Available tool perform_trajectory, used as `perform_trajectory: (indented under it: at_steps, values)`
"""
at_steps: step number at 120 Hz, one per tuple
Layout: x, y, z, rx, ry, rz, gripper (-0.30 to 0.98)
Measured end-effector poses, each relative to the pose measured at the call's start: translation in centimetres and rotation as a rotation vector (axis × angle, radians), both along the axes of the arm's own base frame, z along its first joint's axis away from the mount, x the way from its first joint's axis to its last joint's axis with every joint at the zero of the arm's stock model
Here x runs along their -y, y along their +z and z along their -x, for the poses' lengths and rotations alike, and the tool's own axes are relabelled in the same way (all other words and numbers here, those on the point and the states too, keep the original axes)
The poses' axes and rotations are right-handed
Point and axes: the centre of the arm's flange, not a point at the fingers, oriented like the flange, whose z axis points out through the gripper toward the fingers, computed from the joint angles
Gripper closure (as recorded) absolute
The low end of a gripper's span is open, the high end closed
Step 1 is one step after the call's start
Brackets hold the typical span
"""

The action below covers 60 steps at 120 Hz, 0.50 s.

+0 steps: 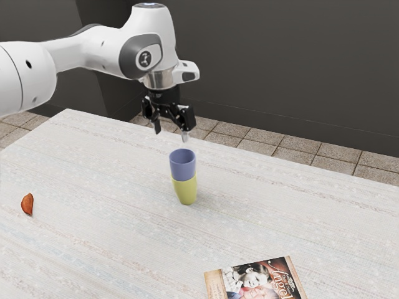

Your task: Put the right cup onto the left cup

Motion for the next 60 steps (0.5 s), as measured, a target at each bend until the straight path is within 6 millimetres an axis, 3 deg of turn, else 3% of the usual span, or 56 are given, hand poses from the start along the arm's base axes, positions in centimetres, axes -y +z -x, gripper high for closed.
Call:
perform_trajectory:
  at_steps: [41,60]
  values:
    - [-3.5,6.9,4.8,0.009,-0.001,0.004,0.0]
    - [-4.4,8.7,6.2,0.006,-0.017,-0.006,0.0]
